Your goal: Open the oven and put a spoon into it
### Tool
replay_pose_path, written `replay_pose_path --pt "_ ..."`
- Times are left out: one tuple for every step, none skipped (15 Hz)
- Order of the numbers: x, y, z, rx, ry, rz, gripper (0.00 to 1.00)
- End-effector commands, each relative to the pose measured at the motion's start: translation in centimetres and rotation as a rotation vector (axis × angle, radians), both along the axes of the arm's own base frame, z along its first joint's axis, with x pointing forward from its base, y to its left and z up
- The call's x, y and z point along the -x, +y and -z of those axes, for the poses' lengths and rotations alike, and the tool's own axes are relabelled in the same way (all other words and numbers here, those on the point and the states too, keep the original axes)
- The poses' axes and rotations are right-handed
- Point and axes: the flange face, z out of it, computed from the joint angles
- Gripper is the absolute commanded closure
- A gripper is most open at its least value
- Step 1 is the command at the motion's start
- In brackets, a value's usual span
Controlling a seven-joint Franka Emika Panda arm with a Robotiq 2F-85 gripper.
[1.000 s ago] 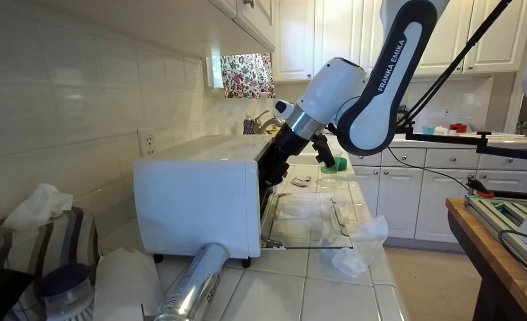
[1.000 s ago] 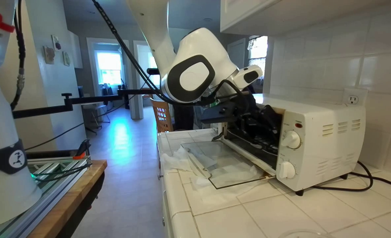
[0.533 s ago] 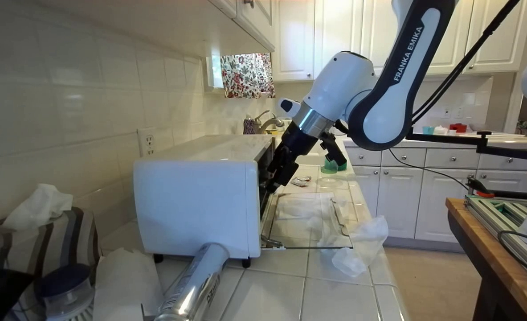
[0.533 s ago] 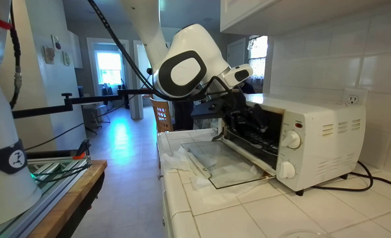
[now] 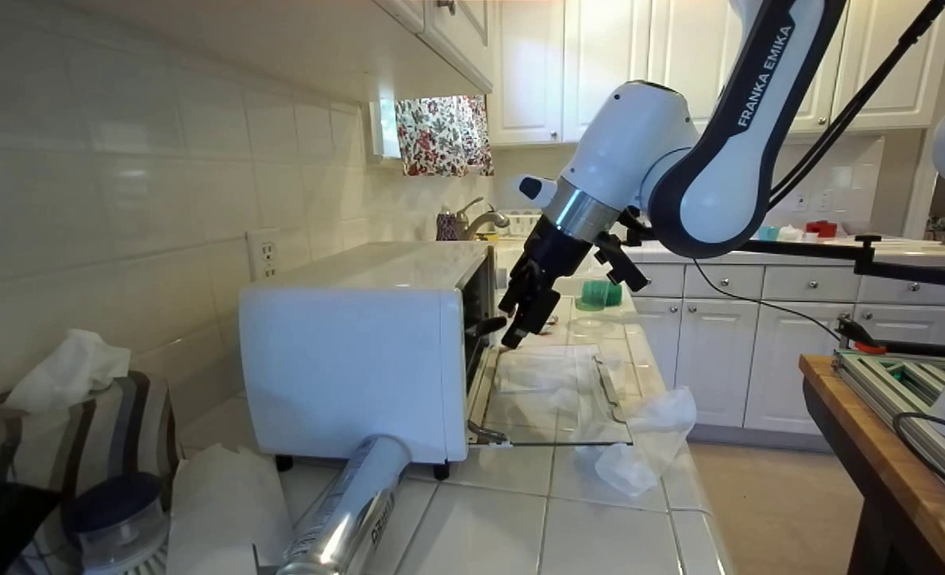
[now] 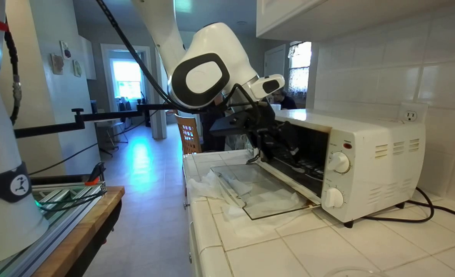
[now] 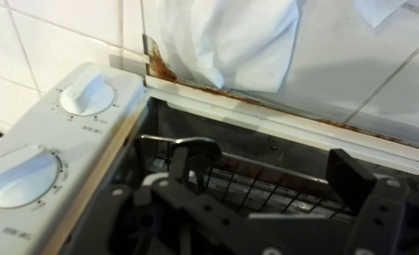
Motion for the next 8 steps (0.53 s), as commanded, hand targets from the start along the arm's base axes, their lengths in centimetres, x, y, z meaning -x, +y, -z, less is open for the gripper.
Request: replay_pose_path --pt "0.0 0.0 0.0 0.000 0.000 0.000 0.00" --pt "0.0 0.0 0.0 0.000 0.000 0.000 0.00" --pt "0.4 0.4 -0.2 -0.053 0.034 0.068 0.00" --pt "1.1 1.0 -0.3 -0.088 0.064 0.096 0.00" --pt "1.4 1.5 0.0 -0.114 0.078 0.133 0.00" --pt "2.0 2.3 -0.1 -0.147 0.104 0.162 0.00" --pt "2.4 2.9 -0.1 -0.170 0.116 0.186 0.00" --pt "2.8 3.2 0.1 -0.188 0.130 0.216 0.00"
